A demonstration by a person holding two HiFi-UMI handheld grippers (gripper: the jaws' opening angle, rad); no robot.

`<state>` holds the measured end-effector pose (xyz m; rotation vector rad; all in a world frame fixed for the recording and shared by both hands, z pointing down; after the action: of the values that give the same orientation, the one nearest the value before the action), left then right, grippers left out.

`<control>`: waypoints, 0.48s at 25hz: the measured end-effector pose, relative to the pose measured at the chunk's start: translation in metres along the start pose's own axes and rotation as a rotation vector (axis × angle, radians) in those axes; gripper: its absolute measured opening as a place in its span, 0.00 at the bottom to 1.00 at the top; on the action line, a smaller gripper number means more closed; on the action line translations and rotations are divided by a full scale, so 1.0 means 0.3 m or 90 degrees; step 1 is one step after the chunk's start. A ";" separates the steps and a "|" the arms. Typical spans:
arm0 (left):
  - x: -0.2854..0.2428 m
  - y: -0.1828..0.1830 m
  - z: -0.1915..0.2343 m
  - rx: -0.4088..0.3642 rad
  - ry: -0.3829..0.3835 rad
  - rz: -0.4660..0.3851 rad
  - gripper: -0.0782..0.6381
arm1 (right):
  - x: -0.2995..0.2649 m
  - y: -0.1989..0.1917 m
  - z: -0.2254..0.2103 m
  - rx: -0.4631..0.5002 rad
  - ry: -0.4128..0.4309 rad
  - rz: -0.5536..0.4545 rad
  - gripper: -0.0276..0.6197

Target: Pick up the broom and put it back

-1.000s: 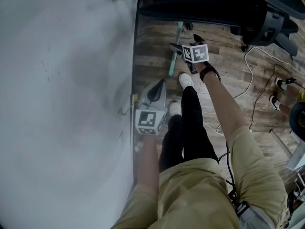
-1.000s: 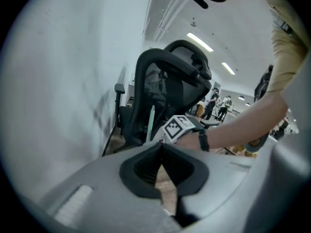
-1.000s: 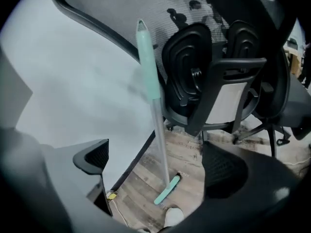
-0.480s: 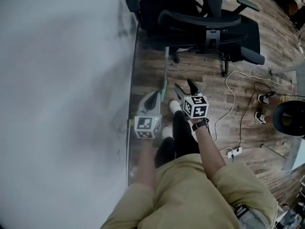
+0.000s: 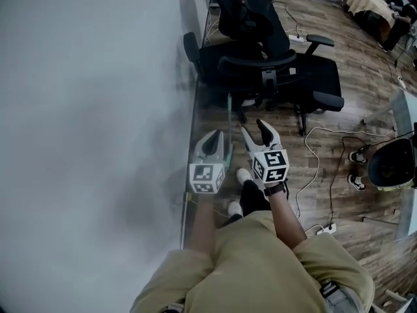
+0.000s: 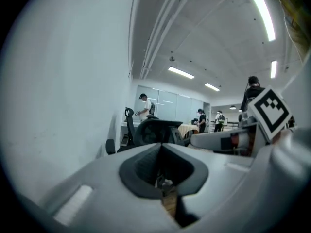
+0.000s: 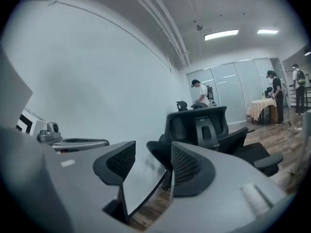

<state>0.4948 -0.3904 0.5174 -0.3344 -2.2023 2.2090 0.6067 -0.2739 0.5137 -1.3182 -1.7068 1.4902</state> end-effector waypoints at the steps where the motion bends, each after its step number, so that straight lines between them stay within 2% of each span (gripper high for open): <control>1: 0.014 0.027 -0.002 -0.006 -0.002 -0.010 0.11 | 0.017 0.029 0.015 0.006 0.002 -0.012 0.41; 5: 0.072 0.135 -0.011 -0.028 -0.015 -0.045 0.11 | 0.076 0.120 0.077 0.033 0.009 -0.046 0.39; 8: 0.111 0.212 -0.013 -0.039 -0.016 -0.068 0.11 | 0.120 0.170 0.119 0.046 0.014 -0.069 0.35; 12: 0.157 0.292 -0.019 -0.055 -0.010 -0.091 0.11 | 0.185 0.224 0.166 0.067 0.003 -0.101 0.23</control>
<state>0.4624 -0.3788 0.4238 -0.1549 -2.2566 2.0555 0.5643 -0.2515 0.4256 -1.1046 -1.6651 1.4626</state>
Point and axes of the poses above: the fingertips, and each gripper's own axes: x backward along the fingers, z to its left, y out of its top, the point moved 7 cm from there along x, backward along the fingers, and after that the axes turned 6 degrees about -x, right-handed, at the moved point
